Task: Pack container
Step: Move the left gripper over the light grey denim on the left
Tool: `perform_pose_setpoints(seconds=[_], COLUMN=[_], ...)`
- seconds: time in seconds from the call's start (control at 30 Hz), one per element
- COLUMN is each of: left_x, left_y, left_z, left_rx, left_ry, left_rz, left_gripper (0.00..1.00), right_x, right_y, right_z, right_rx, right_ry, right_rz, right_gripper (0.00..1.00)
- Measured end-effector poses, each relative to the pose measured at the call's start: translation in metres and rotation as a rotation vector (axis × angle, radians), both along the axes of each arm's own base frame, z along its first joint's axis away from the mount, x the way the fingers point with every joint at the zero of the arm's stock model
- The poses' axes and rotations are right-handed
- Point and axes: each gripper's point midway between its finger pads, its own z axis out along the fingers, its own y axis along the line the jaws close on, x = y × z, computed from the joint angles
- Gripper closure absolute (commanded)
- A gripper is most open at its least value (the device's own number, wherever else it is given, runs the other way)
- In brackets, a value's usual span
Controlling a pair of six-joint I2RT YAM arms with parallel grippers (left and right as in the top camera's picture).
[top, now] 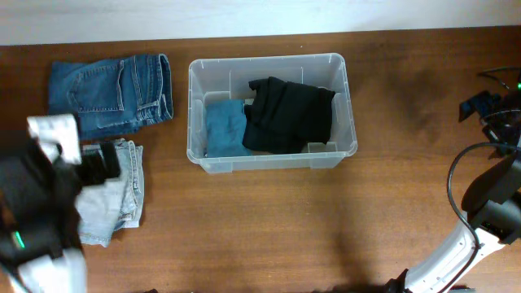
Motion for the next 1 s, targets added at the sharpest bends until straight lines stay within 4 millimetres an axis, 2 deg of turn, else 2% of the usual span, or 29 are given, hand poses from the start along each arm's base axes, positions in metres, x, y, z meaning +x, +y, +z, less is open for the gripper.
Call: perform_pose_setpoints(seconds=[0.1,0.2,0.4,0.5,0.67,0.9,1.0], left_x=[0.027,0.048,0.062,0.064,0.062,0.049,0.043], left_y=[0.013,0.022,0.041,0.051,0.068,0.112,0.122], left_z=[-0.018,-0.052,-0.126,-0.151,-0.174,-0.178,-0.184], left_rx=[-0.034,-0.065,-0.137,-0.166,-0.223,-0.252,-0.257], left_ry=[0.105,0.202,0.390,0.443,0.468,0.437,0.451], left_rz=[0.005,0.001,0.025,0.026,0.031,0.135,0.173], left_gripper=[0.01,0.01,0.01,0.01,0.01,0.01,0.01], right_x=[0.000,0.000,0.000,0.000,0.000,0.000,0.000], right_y=[0.000,0.000,0.000,0.000,0.000,0.000,0.000], right_z=[0.000,0.000,0.000,0.000,0.000,0.000,0.000], right_rx=[0.000,0.000,0.000,-0.001,-0.001,-0.001,0.000], right_ry=[0.000,0.000,0.001,0.000,0.000,0.000,0.001], right_rz=[0.000,0.000,0.000,0.000,0.000,0.000,0.000], right_gripper=[0.01,0.02,0.01,0.02,0.02,0.02,0.01])
